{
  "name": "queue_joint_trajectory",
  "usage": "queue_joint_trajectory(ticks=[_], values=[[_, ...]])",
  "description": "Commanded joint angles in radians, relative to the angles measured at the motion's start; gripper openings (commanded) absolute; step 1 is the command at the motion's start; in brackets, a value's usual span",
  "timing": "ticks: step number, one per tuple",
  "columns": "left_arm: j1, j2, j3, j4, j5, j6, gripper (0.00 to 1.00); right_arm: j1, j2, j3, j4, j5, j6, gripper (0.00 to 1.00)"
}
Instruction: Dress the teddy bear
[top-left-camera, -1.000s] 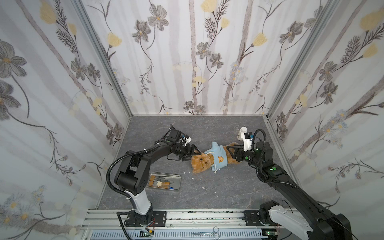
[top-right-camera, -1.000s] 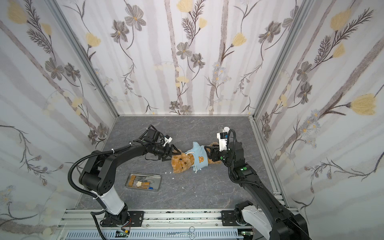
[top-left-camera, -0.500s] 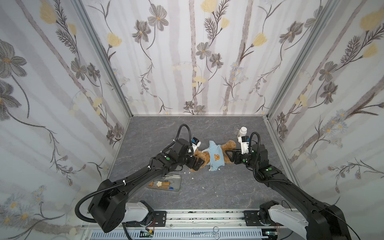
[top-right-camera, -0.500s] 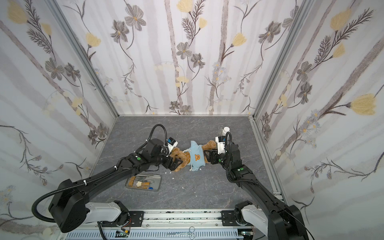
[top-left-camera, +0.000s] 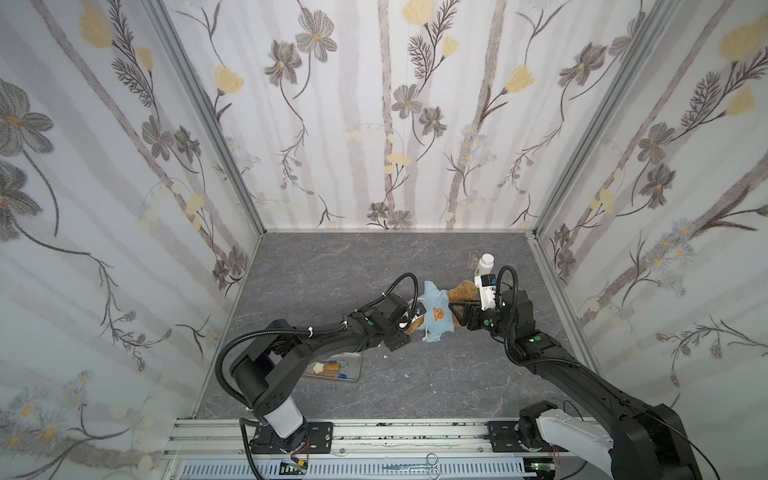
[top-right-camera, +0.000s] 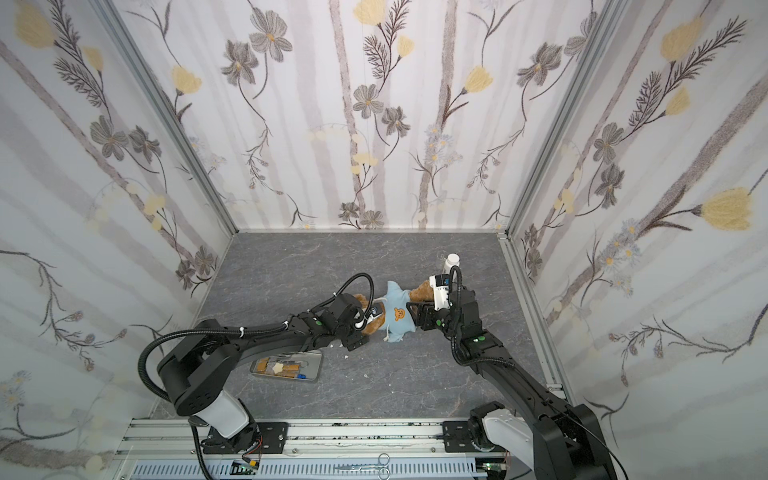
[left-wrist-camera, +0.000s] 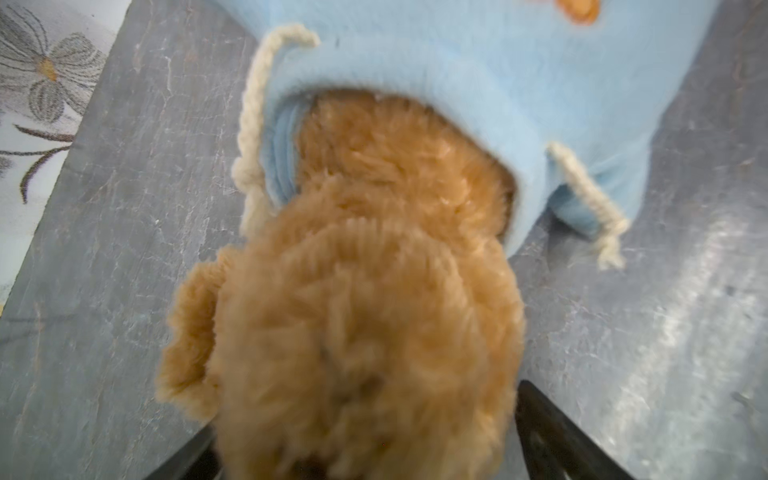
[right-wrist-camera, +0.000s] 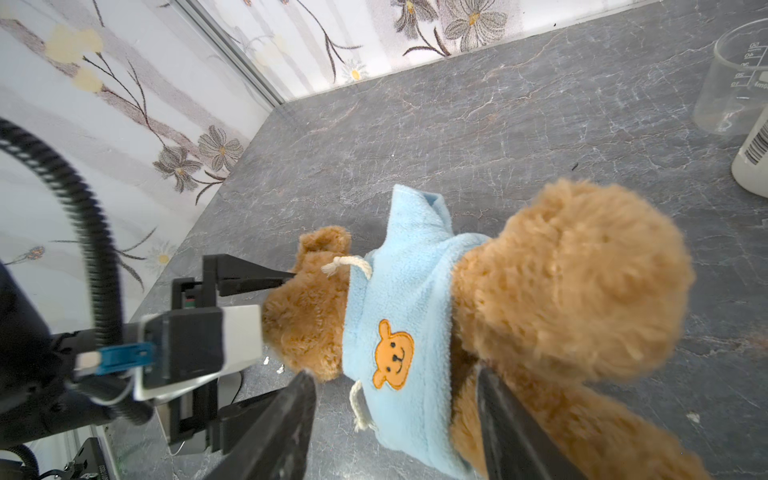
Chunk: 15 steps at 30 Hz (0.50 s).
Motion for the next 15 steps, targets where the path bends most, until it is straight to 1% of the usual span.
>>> queue_joint_trajectory(ticks=[1, 4, 5, 7, 9, 10, 13, 15], values=[[0.001, 0.041, 0.022, 0.034, -0.027, -0.016, 0.71, -0.003, -0.009, 0.003, 0.005, 0.006, -0.028, 0.63], [0.006, 0.039, 0.03, 0.031, 0.021, -0.054, 0.49, -0.005, -0.022, 0.015, -0.034, 0.018, -0.054, 0.62], [0.014, 0.031, 0.028, 0.028, 0.051, -0.068, 0.4, -0.005, -0.031, 0.019, -0.049, 0.024, -0.063, 0.62], [0.035, 0.012, 0.027, 0.012, 0.117, -0.089, 0.28, -0.007, -0.052, 0.028, -0.078, 0.041, -0.082, 0.62], [0.071, -0.022, 0.041, -0.04, 0.215, -0.117, 0.07, -0.006, -0.083, 0.041, -0.107, 0.037, -0.113, 0.61], [0.093, -0.039, 0.05, -0.069, 0.271, -0.133, 0.0, -0.006, -0.094, 0.047, -0.117, 0.027, -0.124, 0.61], [0.156, -0.091, 0.076, -0.167, 0.419, -0.165, 0.0, 0.004, -0.121, 0.064, -0.146, -0.041, -0.151, 0.61], [0.2, -0.123, 0.073, -0.213, 0.511, -0.167, 0.0, 0.025, -0.119, 0.065, -0.149, -0.076, -0.14, 0.62]])
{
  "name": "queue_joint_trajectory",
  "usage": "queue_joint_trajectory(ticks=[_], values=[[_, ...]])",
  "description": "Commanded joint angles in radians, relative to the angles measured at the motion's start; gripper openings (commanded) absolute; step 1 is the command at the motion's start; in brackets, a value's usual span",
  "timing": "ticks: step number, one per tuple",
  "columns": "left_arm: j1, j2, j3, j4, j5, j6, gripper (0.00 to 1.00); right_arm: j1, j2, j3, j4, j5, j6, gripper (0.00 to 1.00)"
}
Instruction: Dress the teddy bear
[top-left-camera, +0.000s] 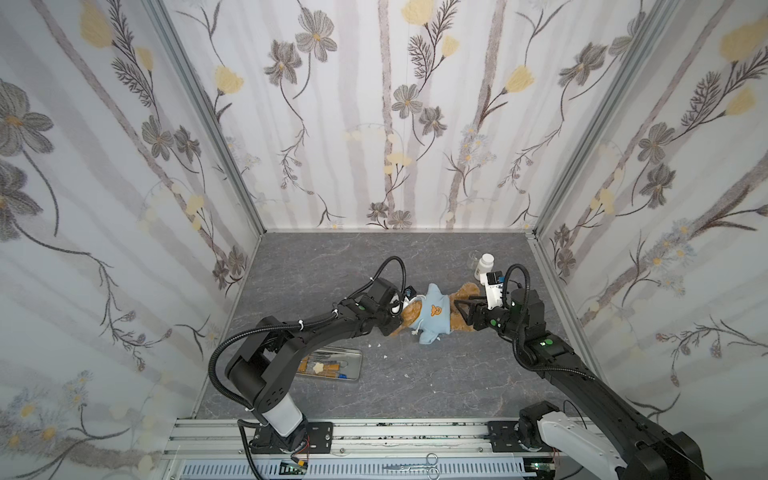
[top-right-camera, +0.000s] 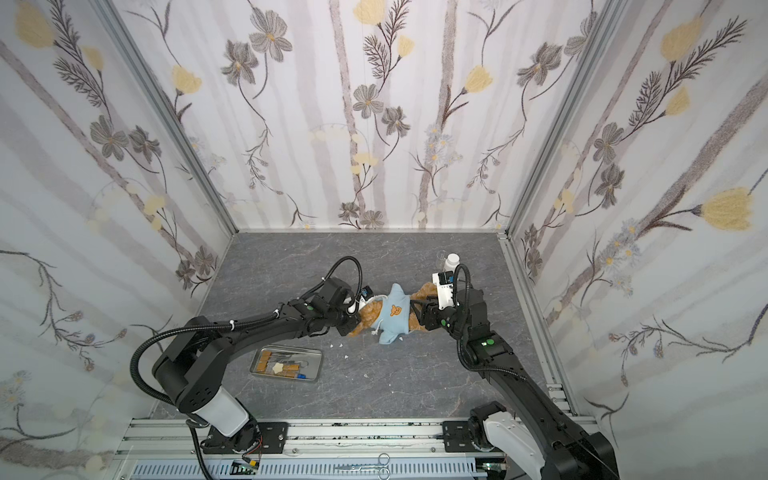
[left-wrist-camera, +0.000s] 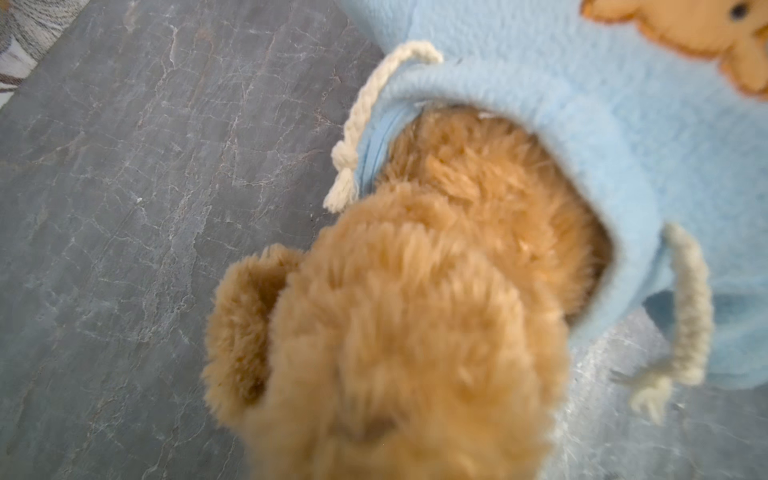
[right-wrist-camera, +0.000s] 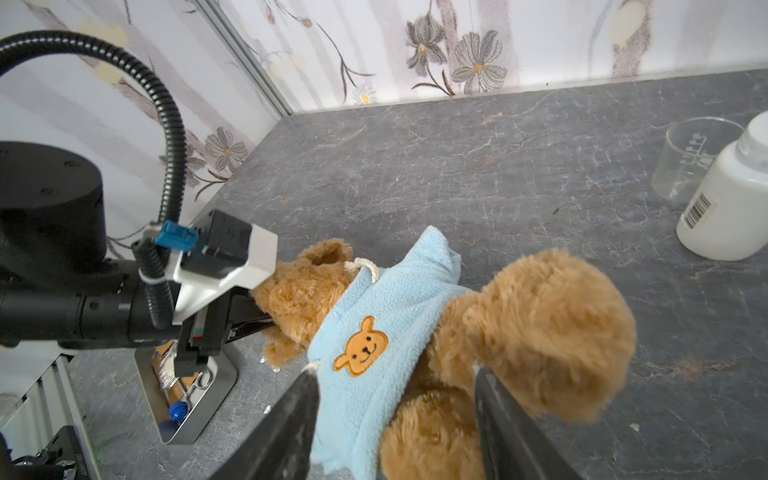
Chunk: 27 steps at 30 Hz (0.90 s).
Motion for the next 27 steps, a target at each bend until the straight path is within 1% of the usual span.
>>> queue_joint_trajectory(ticks=[1, 3, 5, 6, 8, 9, 11, 14, 16, 17, 20, 24, 27], values=[[0.043, -0.039, 0.005, -0.097, 0.21, -0.028, 0.0, 0.032, 0.005, 0.01, -0.023, -0.079, -0.017, 0.63], [0.056, -0.039, 0.001, -0.11, 0.174, 0.003, 0.0, 0.09, 0.016, 0.01, -0.011, -0.101, 0.001, 0.64], [0.058, -0.023, 0.016, -0.118, 0.118, 0.037, 0.0, 0.147, 0.034, 0.013, -0.009, -0.058, 0.029, 0.66], [0.059, -0.01, 0.026, -0.119, 0.099, 0.061, 0.0, 0.16, 0.053, 0.016, -0.017, -0.044, 0.044, 0.66], [0.061, 0.019, 0.055, -0.119, 0.089, 0.081, 0.0, 0.166, 0.106, 0.022, -0.04, -0.024, 0.075, 0.66], [0.061, 0.041, 0.074, -0.122, 0.094, 0.081, 0.0, 0.171, 0.134, 0.019, -0.044, -0.024, 0.086, 0.66], [0.062, 0.079, 0.102, -0.125, 0.102, 0.068, 0.0, 0.177, 0.169, 0.005, -0.044, 0.012, 0.115, 0.67], [0.058, 0.114, 0.114, -0.129, 0.104, 0.049, 0.0, 0.185, 0.187, -0.03, -0.002, 0.049, 0.147, 0.68], [0.051, 0.118, 0.11, -0.128, 0.103, 0.055, 0.0, 0.188, 0.202, -0.045, 0.051, 0.023, 0.154, 0.67], [0.048, 0.118, 0.108, -0.128, 0.105, 0.061, 0.0, 0.19, 0.208, -0.055, 0.086, 0.028, 0.158, 0.66], [0.04, 0.119, 0.106, -0.128, 0.099, 0.073, 0.0, 0.193, 0.229, -0.069, 0.177, 0.023, 0.131, 0.66], [0.032, 0.113, 0.098, -0.13, 0.098, 0.083, 0.0, 0.192, 0.284, -0.046, 0.225, 0.005, 0.084, 0.64], [0.031, 0.111, 0.092, -0.13, 0.087, 0.089, 0.0, 0.191, 0.274, -0.044, 0.23, 0.03, 0.063, 0.62]])
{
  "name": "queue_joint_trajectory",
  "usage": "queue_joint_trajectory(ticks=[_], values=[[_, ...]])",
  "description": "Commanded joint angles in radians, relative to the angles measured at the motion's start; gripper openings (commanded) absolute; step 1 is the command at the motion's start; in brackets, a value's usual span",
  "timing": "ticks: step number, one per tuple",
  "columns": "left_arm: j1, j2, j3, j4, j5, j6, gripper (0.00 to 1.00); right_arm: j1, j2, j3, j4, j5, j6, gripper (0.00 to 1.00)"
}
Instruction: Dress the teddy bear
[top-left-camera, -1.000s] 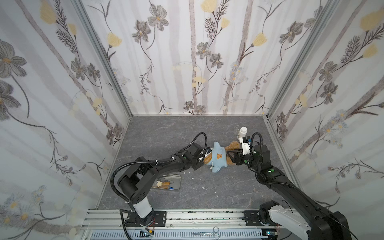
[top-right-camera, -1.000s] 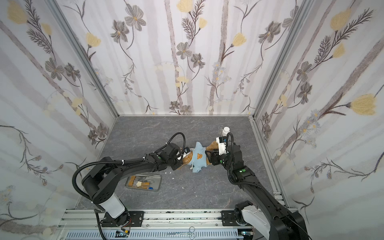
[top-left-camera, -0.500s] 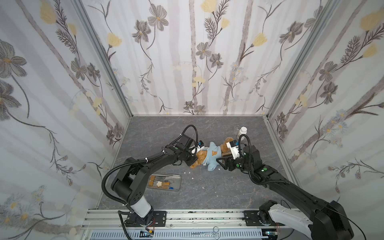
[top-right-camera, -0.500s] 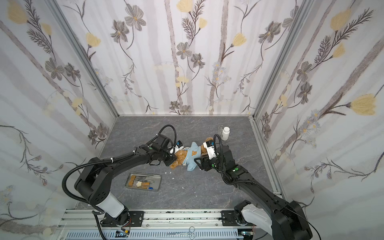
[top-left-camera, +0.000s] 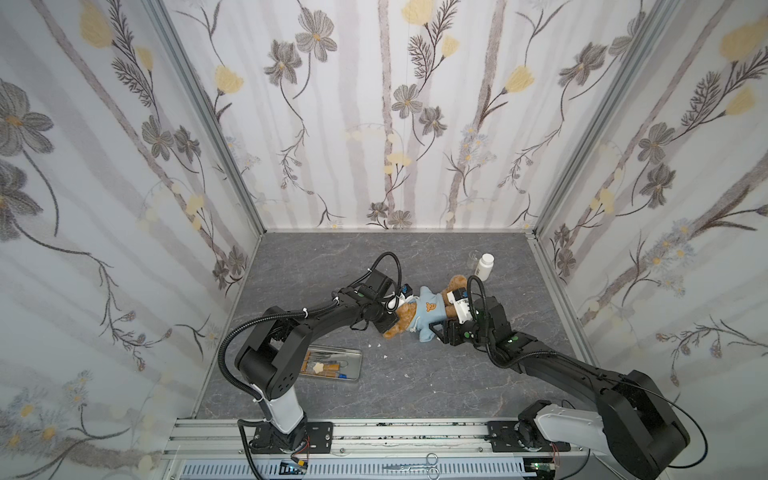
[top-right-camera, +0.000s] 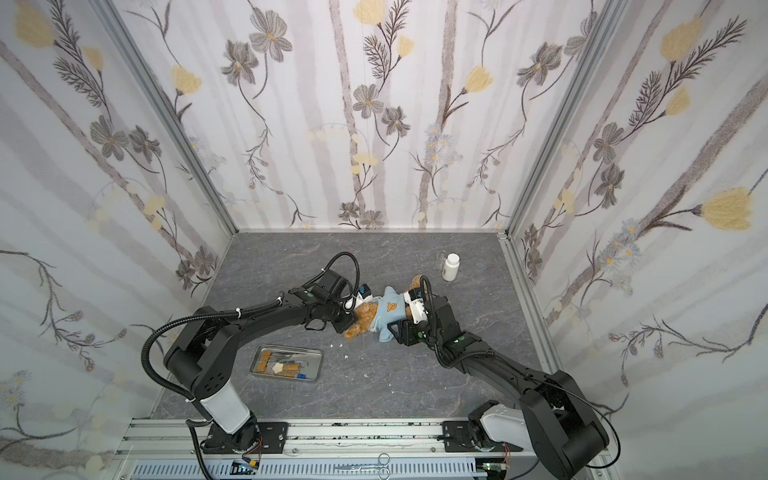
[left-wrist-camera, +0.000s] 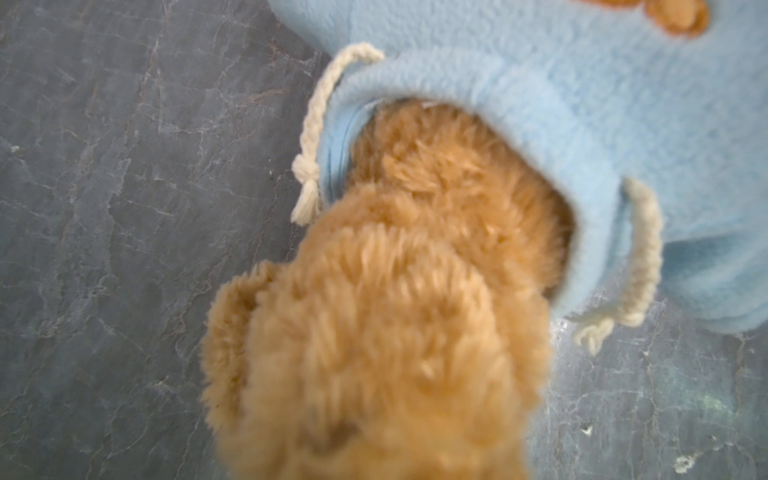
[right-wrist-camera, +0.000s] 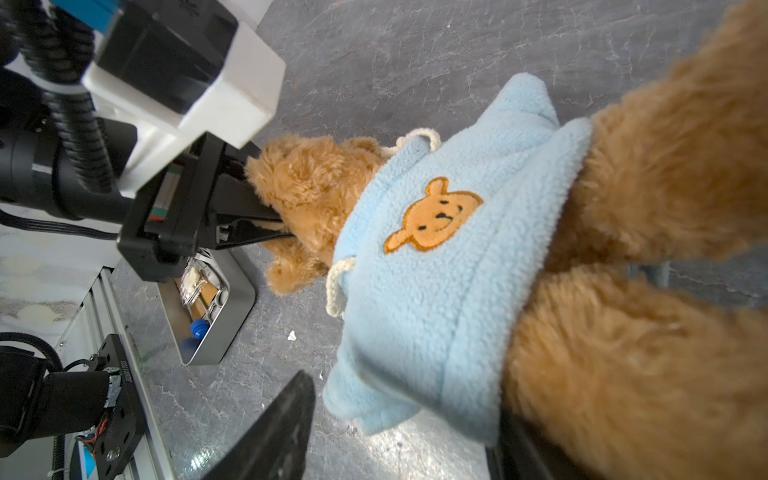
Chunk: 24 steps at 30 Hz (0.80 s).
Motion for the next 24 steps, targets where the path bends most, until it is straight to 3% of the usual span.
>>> queue_joint_trajectory(ticks=[1, 5, 9, 16, 24], values=[[-0.004, -0.007, -0.004, 0.011, 0.007, 0.031, 0.0, 0.001, -0.015, 0.007, 0.091, 0.027, -0.044, 0.61], [-0.003, -0.01, -0.007, 0.01, 0.009, 0.036, 0.0, -0.003, -0.038, 0.005, 0.046, 0.09, -0.071, 0.61], [-0.005, -0.005, -0.006, 0.01, 0.011, 0.04, 0.0, -0.01, -0.016, 0.006, 0.07, 0.079, -0.08, 0.61], [-0.006, 0.006, 0.001, 0.01, 0.013, 0.043, 0.0, -0.005, 0.113, 0.036, 0.167, -0.199, -0.098, 0.55], [-0.006, 0.031, 0.048, 0.003, 0.008, 0.045, 0.0, 0.02, 0.245, -0.02, 0.233, -0.377, -0.06, 0.44]])
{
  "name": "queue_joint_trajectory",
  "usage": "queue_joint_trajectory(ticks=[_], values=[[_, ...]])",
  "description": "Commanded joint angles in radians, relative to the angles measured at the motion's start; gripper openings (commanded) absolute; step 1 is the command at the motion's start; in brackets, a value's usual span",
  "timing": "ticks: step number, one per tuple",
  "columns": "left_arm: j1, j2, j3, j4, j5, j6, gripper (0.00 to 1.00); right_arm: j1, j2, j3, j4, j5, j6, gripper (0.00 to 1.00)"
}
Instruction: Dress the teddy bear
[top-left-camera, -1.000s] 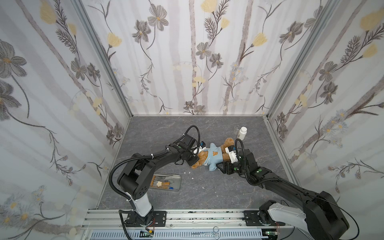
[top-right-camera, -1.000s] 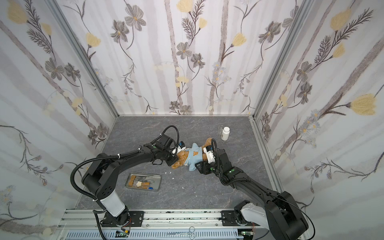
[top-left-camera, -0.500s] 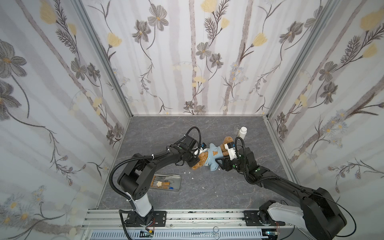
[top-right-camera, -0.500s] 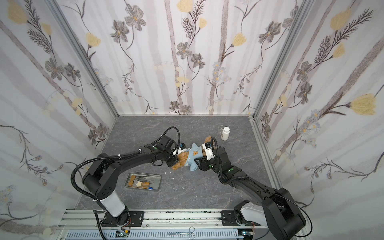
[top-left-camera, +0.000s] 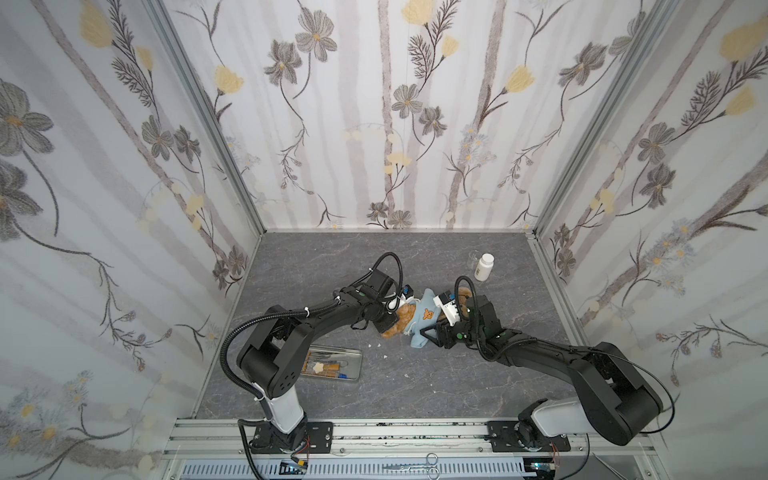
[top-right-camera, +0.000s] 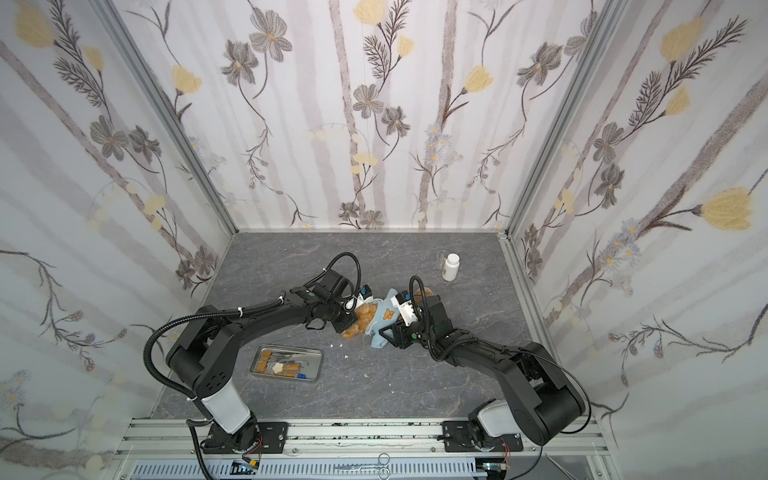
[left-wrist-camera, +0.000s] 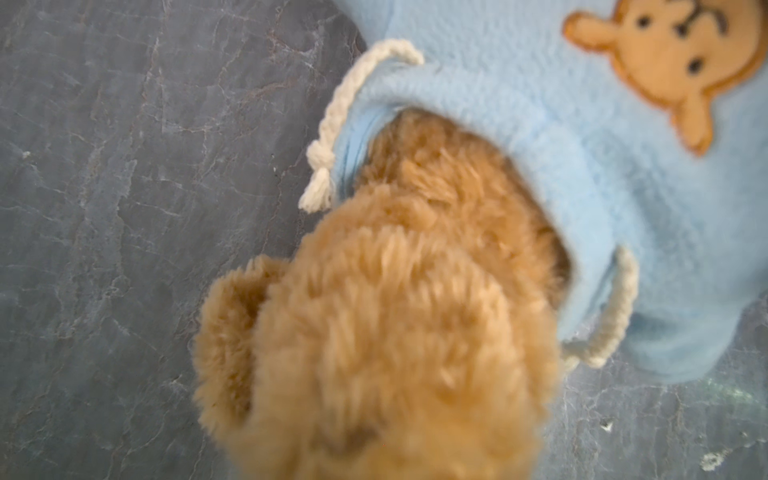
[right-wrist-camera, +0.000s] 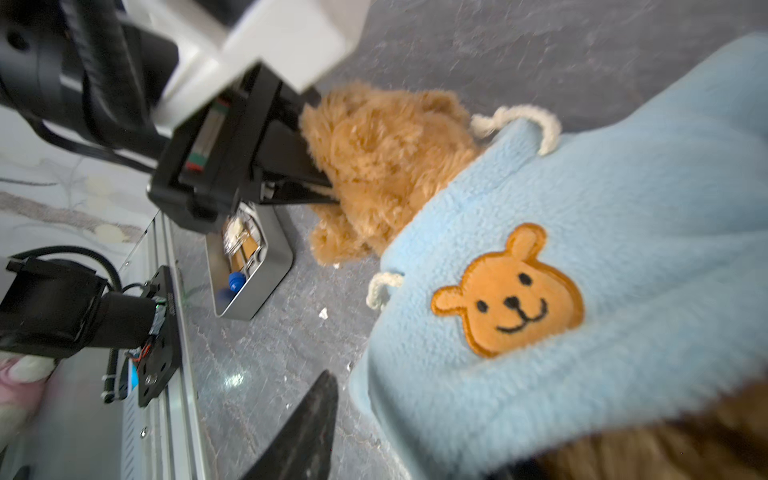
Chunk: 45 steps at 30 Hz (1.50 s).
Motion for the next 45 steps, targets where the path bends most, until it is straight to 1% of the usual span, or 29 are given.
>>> queue_joint_trajectory(ticks=[1, 7, 10, 15, 18, 20, 22, 23, 24, 26, 28, 32, 35, 37, 40, 41, 43, 45], values=[[-0.002, 0.023, 0.035, 0.017, 0.04, -0.002, 0.0, 0.023, 0.056, -0.026, 0.094, -0.152, 0.037, 0.42], [-0.001, 0.087, 0.091, -0.011, 0.046, -0.051, 0.0, 0.046, 0.122, -0.057, 0.248, -0.187, 0.12, 0.38], [-0.002, 0.103, 0.115, -0.013, 0.063, -0.049, 0.0, 0.051, 0.146, -0.032, 0.307, -0.166, 0.157, 0.38], [-0.008, 0.103, 0.138, -0.016, 0.124, -0.032, 0.0, 0.073, 0.17, 0.017, 0.339, 0.001, 0.206, 0.39], [-0.01, 0.091, 0.136, -0.022, 0.147, -0.038, 0.0, 0.093, 0.17, 0.027, 0.295, 0.105, 0.184, 0.39], [-0.007, 0.089, 0.135, -0.024, 0.127, -0.044, 0.0, 0.093, 0.151, 0.006, 0.293, 0.135, 0.178, 0.38], [0.003, 0.094, 0.131, -0.027, 0.074, -0.056, 0.0, 0.084, 0.096, -0.031, 0.276, 0.166, 0.157, 0.38], [0.009, 0.095, 0.126, -0.028, 0.054, -0.058, 0.0, 0.076, 0.068, -0.04, 0.248, 0.175, 0.142, 0.39], [0.015, 0.094, 0.12, -0.028, 0.041, -0.057, 0.0, 0.063, 0.035, -0.052, 0.216, 0.181, 0.124, 0.42], [0.02, 0.089, 0.108, -0.028, 0.035, -0.043, 0.01, 0.039, -0.037, -0.082, 0.186, 0.181, 0.114, 0.49], [0.02, 0.085, 0.107, -0.027, 0.041, -0.027, 0.03, 0.012, -0.085, -0.105, 0.176, 0.141, 0.118, 0.53], [0.021, 0.079, 0.11, -0.027, 0.05, 0.005, 0.03, -0.039, -0.152, -0.124, 0.136, 0.077, 0.132, 0.56], [0.021, 0.074, 0.12, -0.027, 0.03, 0.035, 0.04, -0.079, -0.189, -0.143, 0.176, 0.009, 0.168, 0.56], [0.022, 0.079, 0.137, -0.027, 0.004, 0.058, 0.13, -0.076, -0.205, -0.143, 0.193, -0.053, 0.174, 0.56], [0.029, 0.099, 0.18, -0.027, -0.042, 0.064, 0.39, -0.059, -0.224, -0.145, 0.202, -0.128, 0.182, 0.54], [0.029, 0.103, 0.191, -0.027, -0.056, 0.06, 0.45, -0.052, -0.237, -0.142, 0.181, -0.128, 0.176, 0.54], [0.033, 0.102, 0.198, -0.025, -0.08, 0.041, 0.59, -0.047, -0.281, -0.137, 0.103, -0.083, 0.159, 0.54], [0.04, 0.086, 0.239, -0.023, -0.097, 0.008, 0.87, -0.06, -0.336, -0.136, 0.026, -0.02, 0.146, 0.54]])
